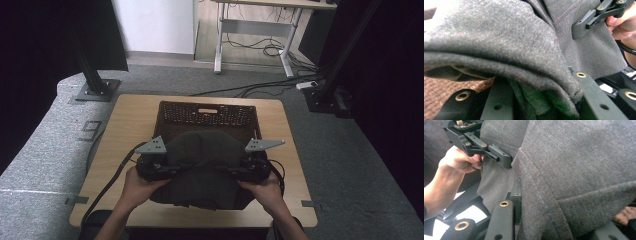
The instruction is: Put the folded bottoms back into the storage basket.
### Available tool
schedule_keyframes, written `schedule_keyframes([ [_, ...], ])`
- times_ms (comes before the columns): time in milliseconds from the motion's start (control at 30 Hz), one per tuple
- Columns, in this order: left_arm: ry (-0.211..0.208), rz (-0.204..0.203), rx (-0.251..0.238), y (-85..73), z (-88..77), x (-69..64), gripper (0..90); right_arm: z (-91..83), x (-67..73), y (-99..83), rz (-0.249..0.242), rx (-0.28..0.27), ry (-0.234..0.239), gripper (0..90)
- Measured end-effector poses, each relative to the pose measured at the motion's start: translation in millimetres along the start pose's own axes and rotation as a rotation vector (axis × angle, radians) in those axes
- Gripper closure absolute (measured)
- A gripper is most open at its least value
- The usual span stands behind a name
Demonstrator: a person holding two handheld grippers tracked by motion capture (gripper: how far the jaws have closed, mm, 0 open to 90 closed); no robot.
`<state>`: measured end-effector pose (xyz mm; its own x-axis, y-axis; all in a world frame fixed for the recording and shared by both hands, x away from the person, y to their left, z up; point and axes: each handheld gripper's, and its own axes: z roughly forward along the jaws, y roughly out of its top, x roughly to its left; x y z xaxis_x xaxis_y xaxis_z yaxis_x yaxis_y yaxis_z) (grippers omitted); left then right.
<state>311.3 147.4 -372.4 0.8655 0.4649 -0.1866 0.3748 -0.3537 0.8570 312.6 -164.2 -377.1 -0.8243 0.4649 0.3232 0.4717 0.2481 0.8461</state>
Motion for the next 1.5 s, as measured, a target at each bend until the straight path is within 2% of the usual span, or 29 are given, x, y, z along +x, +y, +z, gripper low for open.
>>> schedule_keyframes([
  [267,0.029,0.015,-0.014,25.7,-3.3,13.1,67.9,-1.3,-10.0,26.3,-0.020,-0.020,-0.016,62.6],
  [633,0.066,0.027,-0.028,64.7,-3.3,40.0,68.1,0.2,-29.7,65.3,-0.056,-0.055,-0.048,62.5],
  [833,0.081,0.026,-0.024,75.4,1.4,53.7,68.1,4.5,-42.8,79.0,-0.063,-0.066,-0.068,62.5],
  [1033,0.074,0.018,-0.018,82.2,11.4,75.7,68.2,12.3,-59.9,87.4,-0.061,-0.067,-0.090,62.5],
  [1067,0.068,0.013,-0.014,83.7,15.5,84.4,68.2,16.1,-66.5,89.4,-0.059,-0.065,-0.102,62.5],
  [1100,0.068,0.013,-0.014,83.7,15.5,84.4,68.2,16.1,-66.5,89.4,-0.059,-0.065,-0.102,62.5],
  [1167,0.067,0.014,-0.014,84.4,20.2,92.9,68.2,20.0,-72.6,90.7,-0.059,-0.066,-0.114,62.5],
  [1333,0.069,0.005,-0.009,81.3,35.6,115.9,68.2,31.7,-89.1,91.5,-0.050,-0.065,-0.149,62.5],
  [1500,0.084,-0.009,0.008,74.2,50.3,133.6,68.3,47.2,-108.0,87.2,-0.032,-0.051,-0.177,62.5],
])
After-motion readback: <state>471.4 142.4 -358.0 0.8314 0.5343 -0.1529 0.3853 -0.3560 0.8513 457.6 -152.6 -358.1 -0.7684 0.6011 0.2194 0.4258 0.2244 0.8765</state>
